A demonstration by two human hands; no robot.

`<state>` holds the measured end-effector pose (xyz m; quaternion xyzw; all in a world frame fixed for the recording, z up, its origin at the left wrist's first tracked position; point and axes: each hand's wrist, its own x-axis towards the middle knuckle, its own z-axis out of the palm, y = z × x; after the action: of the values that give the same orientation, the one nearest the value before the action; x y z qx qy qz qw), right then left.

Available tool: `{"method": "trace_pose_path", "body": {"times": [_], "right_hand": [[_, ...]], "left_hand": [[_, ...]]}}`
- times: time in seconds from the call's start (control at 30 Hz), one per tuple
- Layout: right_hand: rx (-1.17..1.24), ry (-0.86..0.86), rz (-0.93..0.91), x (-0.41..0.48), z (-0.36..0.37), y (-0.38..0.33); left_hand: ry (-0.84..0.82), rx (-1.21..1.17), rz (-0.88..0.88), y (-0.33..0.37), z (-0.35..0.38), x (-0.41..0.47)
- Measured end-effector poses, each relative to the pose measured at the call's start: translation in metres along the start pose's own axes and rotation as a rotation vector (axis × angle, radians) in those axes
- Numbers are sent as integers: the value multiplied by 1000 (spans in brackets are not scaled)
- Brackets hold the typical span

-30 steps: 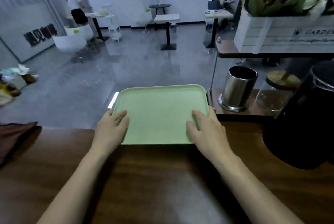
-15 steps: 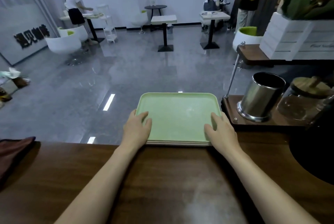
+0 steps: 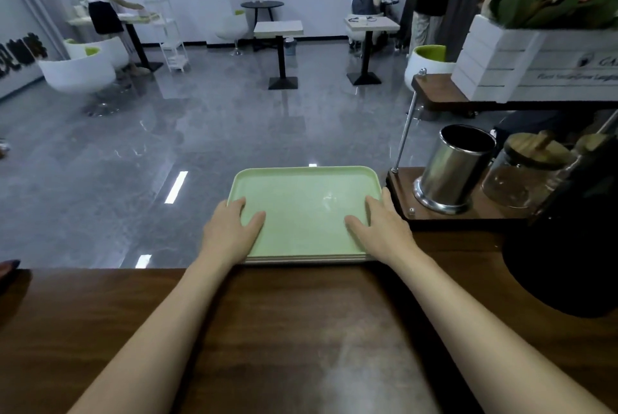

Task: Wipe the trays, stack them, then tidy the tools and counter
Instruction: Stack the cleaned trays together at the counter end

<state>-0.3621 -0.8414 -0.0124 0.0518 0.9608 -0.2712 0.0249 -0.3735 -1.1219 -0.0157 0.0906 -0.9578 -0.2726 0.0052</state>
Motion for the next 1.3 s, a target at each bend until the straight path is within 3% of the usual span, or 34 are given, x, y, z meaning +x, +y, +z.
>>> {"method": "trace_pose_path", "body": {"times": [0.17, 0.27, 0.37, 0.43, 0.5, 0.77, 1.0, 1.07, 1.2, 1.3], "right_hand": [[-10, 41, 3, -3, 1, 1], [139, 38, -30, -11, 0, 9], [339, 53, -112, -56, -6, 26], [423, 59, -144, -101, -15, 44], [451, 100, -149, -146, -27, 76], [474, 255, 114, -283, -135, 291], [446, 324, 50, -329, -217, 407], [295, 298, 53, -334, -232, 428], [-154, 3, 73, -341, -232, 457], [-231, -6, -9, -350, -226, 465]], "left_hand": [[-22, 83, -49, -2, 1, 0], [-46, 152, -57, 2, -4, -3], [193, 262, 28, 20, 0, -27], [353, 144, 172, 45, 13, -64], [393, 29, 282, 78, 33, -117], [124, -2, 364, 207, 138, -296], [-41, -105, 434, 348, 235, -394], [-69, -107, 468, 382, 255, -408], [-105, -81, 521, 426, 285, -418], [-134, -68, 552, 431, 302, -417]]}}
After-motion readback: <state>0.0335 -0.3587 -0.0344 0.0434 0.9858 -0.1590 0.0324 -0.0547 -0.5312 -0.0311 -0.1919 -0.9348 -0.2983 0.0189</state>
